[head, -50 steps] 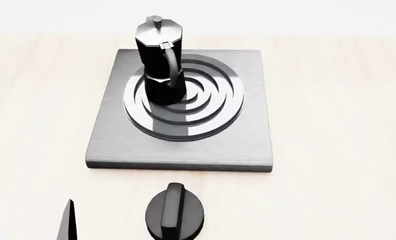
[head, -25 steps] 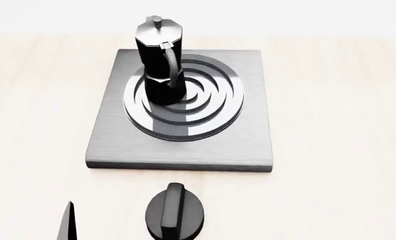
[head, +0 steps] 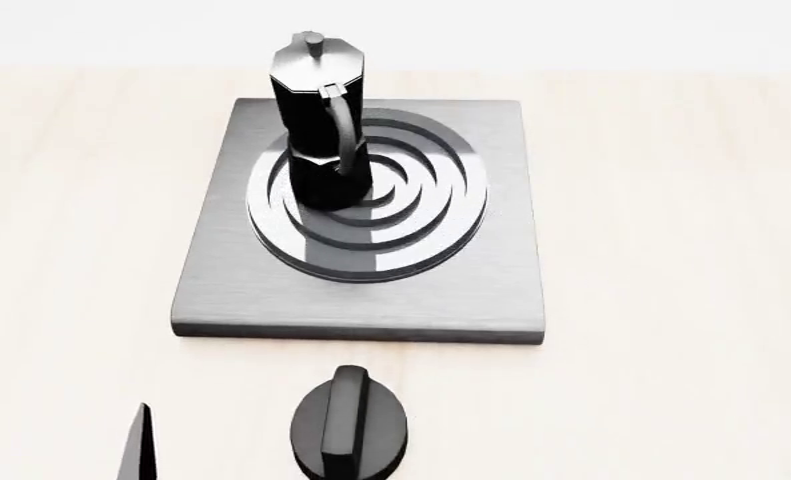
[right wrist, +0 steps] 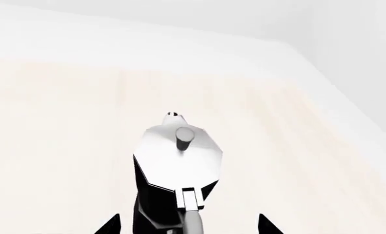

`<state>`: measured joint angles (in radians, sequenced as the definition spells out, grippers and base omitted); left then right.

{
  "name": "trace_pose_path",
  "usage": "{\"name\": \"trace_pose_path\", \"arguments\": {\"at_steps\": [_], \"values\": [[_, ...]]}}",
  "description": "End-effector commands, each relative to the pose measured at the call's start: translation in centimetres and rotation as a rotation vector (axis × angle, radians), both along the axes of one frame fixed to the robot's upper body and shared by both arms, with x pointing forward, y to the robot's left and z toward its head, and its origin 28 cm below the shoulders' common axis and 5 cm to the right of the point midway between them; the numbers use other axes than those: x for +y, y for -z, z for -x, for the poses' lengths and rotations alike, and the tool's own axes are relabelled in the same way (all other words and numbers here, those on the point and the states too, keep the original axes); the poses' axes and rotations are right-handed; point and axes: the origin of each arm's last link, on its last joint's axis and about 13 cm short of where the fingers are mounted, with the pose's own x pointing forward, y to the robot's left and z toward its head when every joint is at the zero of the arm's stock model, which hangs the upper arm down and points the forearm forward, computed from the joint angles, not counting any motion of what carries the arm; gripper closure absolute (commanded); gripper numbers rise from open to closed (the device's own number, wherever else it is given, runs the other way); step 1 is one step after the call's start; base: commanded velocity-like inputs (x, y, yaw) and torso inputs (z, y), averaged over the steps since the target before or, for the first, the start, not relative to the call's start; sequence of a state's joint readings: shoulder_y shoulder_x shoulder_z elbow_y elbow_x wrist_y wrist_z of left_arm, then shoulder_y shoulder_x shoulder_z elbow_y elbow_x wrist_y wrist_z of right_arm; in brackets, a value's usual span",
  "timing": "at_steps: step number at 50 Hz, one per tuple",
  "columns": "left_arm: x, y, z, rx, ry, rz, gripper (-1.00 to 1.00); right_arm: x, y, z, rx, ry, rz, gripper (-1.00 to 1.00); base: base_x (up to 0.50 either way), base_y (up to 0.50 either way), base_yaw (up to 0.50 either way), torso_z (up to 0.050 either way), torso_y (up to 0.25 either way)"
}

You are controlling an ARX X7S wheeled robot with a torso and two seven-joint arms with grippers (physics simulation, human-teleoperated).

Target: Put both moka pots on the stove.

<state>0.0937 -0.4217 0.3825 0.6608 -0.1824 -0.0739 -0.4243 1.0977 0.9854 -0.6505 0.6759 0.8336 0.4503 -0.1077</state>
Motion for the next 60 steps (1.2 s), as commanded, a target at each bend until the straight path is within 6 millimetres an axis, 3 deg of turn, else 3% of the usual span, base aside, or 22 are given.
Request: {"name": "trace_pose_path", "arguments": {"at_steps": [1,10,48,49,60], "values": [[-0.1,0.0,0.0,0.0,0.004,-0.002,-1.0,-0.3,2.0,-0.5,0.014,0.037,-0.012,-1.0,0.0,0.0,0.0,0.0,0.0],[-0.1,0.0,0.0,0.0,0.005,-0.003,-1.0,0.0,4.1,-0.6,0.061,0.04,-0.017,-1.0,0.0,0.0,0.0,0.0,0.0],[-0.4,0.3,0.1,0.003,0.016,-0.011,-1.0,0.6,6.1,-2.9,0.004,0.08,-0.045,-1.0,0.0,0.0,0.0,0.0,0.0],[-0.4,0.4,0.1,0.004,0.017,-0.012,-1.0,0.7,6.3,-2.9,0.009,0.082,-0.052,1.0,0.0,0.0,0.0,0.0,0.0],[-0.5,0.4,0.1,0.006,0.022,-0.013,-1.0,0.8,6.4,-2.9,0.011,0.069,-0.06,1.0,0.0,0.0,0.0,0.0,0.0]]}}
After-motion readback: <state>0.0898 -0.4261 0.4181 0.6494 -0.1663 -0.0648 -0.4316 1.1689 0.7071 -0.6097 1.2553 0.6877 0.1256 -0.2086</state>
